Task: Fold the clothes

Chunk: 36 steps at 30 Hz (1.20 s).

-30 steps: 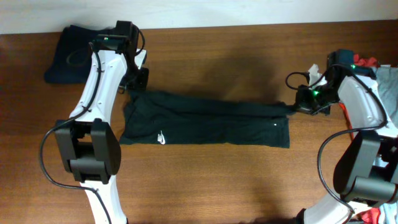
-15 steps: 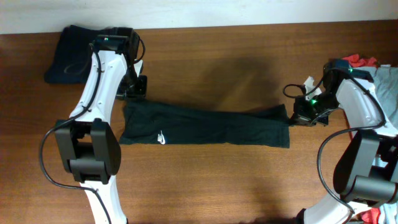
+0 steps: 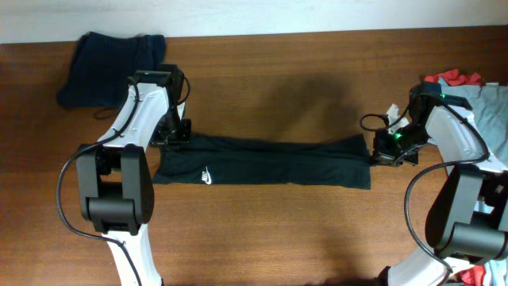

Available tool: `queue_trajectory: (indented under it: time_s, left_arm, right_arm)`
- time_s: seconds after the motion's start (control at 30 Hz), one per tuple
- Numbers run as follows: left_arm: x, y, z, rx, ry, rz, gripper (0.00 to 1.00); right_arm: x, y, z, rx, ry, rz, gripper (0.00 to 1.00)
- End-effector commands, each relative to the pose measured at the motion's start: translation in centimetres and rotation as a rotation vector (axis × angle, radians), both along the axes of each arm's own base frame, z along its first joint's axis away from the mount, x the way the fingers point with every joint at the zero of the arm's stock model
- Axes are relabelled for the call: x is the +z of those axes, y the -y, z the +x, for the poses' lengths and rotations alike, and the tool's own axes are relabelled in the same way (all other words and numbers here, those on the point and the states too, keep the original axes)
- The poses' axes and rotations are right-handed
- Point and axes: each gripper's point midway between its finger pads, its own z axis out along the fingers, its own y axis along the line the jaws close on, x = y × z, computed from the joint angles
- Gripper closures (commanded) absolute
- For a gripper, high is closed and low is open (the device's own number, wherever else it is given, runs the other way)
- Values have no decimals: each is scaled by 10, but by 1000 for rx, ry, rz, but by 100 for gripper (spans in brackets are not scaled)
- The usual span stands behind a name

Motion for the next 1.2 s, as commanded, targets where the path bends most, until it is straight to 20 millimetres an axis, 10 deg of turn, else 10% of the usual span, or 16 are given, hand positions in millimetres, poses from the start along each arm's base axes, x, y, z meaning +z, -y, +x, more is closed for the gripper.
queue_trajectory:
  time_s: [0.0, 0.5, 0.63, 0.77, 1.07, 1.13, 1.17]
  left_arm:
    - [3, -11, -1, 26, 17, 28, 94]
    - [-6, -18, -7, 35, 2, 44, 93]
    - [-8, -18, -12, 34, -17, 46, 83]
    - [-3, -29, -16, 25, -37, 105, 71]
    - [80, 11, 38, 42, 148, -118, 78]
    - [82, 19, 45, 41, 175, -162, 79]
    - [80, 22, 50, 40, 189, -180, 87]
  right_arm:
    - [-1, 4, -6, 9, -4, -28, 96]
    - [-21, 4, -13, 9, -7, -36, 95]
    - [-21, 3, -15, 9, -15, -33, 44]
    - [-7, 4, -11, 8, -18, -27, 20]
    - [35, -36, 19, 163, 86, 34, 27]
    - [33, -50, 21, 234, 106, 32, 47]
    - [32, -58, 23, 269, 120, 30, 80]
